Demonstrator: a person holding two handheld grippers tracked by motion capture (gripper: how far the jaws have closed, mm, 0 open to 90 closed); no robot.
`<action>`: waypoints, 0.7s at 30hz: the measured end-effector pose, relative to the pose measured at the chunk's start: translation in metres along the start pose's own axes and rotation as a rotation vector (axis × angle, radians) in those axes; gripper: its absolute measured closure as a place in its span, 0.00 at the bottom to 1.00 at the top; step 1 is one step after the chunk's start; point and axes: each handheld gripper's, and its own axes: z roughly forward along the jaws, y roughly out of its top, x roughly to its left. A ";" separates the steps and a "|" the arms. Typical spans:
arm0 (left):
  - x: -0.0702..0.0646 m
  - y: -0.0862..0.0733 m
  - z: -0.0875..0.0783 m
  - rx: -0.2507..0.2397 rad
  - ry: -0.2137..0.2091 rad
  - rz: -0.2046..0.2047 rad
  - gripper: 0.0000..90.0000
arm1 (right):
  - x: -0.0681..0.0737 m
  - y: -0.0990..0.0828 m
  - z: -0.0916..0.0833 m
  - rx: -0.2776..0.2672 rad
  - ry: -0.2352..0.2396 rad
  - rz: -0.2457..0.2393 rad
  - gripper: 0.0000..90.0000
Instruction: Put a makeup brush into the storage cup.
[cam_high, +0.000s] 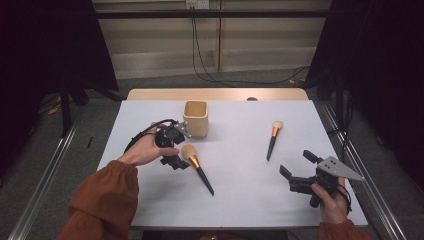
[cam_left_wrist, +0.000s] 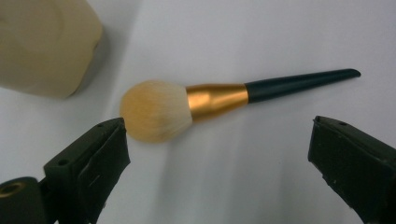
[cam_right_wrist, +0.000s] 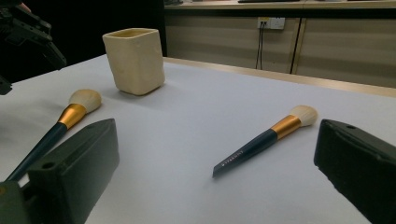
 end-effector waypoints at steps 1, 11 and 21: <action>0.000 0.000 0.000 0.005 0.001 0.010 0.06 | 0.000 0.000 0.000 0.000 0.000 0.000 0.00; -0.001 0.006 0.005 0.000 -0.032 0.137 0.06 | 0.001 0.000 0.001 -0.001 0.001 0.004 0.00; -0.002 0.021 0.016 0.047 -0.050 0.269 0.09 | 0.000 0.000 0.001 0.001 0.004 0.005 0.00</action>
